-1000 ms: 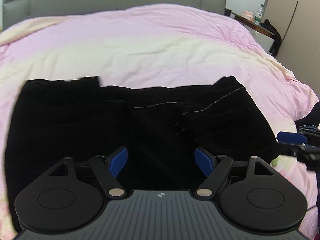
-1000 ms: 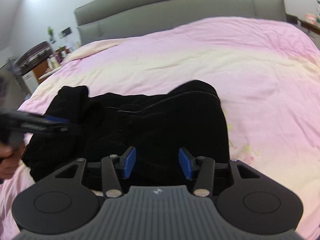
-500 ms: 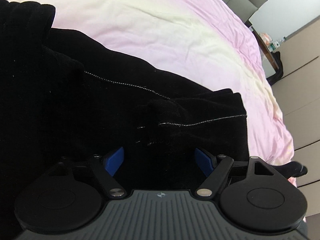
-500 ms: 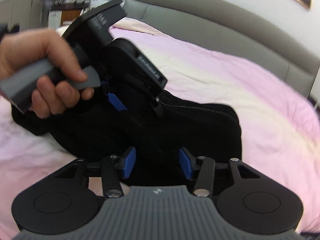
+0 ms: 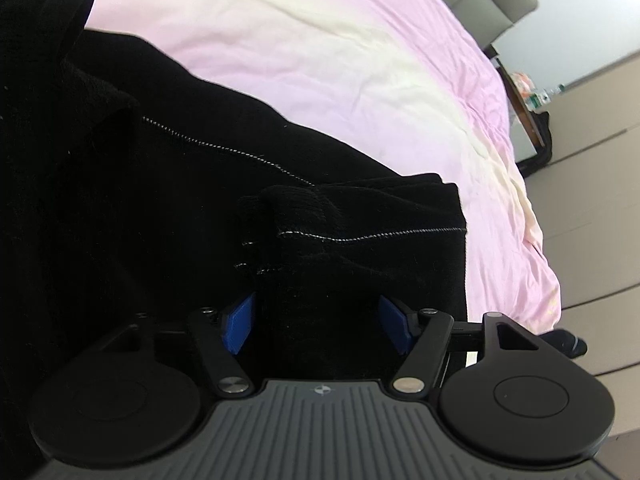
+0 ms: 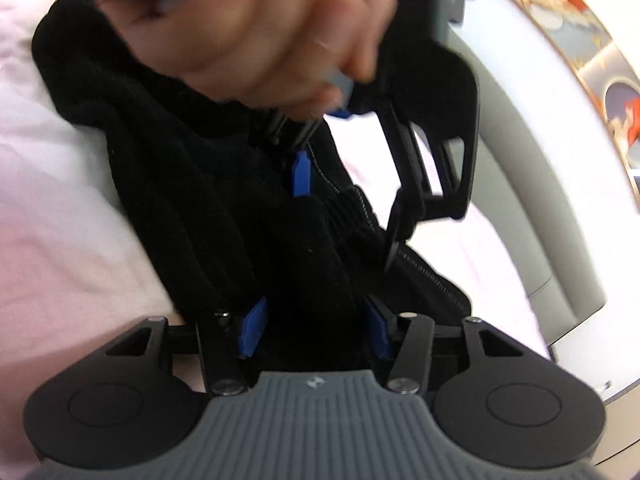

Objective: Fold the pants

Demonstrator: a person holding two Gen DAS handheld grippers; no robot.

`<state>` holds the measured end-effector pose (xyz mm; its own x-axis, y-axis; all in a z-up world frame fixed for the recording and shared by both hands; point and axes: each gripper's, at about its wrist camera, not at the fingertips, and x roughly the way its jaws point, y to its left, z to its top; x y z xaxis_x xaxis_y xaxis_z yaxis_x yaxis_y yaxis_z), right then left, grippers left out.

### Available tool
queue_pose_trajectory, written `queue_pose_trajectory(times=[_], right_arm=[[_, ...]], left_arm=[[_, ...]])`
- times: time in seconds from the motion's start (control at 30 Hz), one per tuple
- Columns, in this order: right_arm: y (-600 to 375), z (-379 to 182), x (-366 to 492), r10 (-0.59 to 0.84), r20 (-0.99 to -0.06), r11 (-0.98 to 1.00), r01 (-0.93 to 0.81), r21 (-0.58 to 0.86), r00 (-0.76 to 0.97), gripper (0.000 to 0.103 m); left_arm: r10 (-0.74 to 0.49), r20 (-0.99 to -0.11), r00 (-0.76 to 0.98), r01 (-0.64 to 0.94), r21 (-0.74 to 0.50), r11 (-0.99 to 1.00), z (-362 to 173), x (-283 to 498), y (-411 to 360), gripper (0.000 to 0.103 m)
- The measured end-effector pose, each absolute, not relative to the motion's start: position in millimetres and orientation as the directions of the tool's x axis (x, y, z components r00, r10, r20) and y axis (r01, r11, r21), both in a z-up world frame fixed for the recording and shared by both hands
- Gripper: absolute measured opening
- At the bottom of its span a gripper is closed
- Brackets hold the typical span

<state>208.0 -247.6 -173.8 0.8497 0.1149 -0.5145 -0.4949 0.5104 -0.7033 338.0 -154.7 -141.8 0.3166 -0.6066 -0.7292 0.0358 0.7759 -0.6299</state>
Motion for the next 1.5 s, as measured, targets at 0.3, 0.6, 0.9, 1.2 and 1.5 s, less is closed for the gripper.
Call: queue_pose_trajectory(times=[0.3,0.6,0.9,1.2,1.5], right_arm=[[-245.1,-180.2,212.1,0.045,-0.464,0.499,-0.422,-0.757,0.885,0.036],[-243.6,-147.3,207.7,0.081,-0.402,0.604,-0.366,-0.708,0.912,0.011],[-262.3,-139.8,182.1,0.079,-0.363,0.641,-0.326,-0.695,0.928,0.011],[-258.7,-139.5,173.2,0.093,-0.379,0.641,-0.346,-0.685,0.921,0.012],[-244.1,-120.9,174.8,0.13,-0.377,0.642,-0.368,-0.673,0.917,0.012]], left_arm=[[-0.668,-0.653,0.356,0.055,-0.7,0.712,-124.4,324.5,-146.2,0.064],[-0.608,-0.669,0.427,-0.029,-0.682,0.731,-124.0,303.1,-122.6,0.089],[-0.696,-0.632,0.339,-0.114,-0.763,0.637,-141.0,321.0,-120.6,0.093],[-0.744,-0.599,0.296,-0.209,-0.8,0.562,-158.7,332.2,-136.3,0.088],[-0.634,-0.588,0.502,0.041,-0.716,0.697,-95.8,313.9,-124.6,0.023]])
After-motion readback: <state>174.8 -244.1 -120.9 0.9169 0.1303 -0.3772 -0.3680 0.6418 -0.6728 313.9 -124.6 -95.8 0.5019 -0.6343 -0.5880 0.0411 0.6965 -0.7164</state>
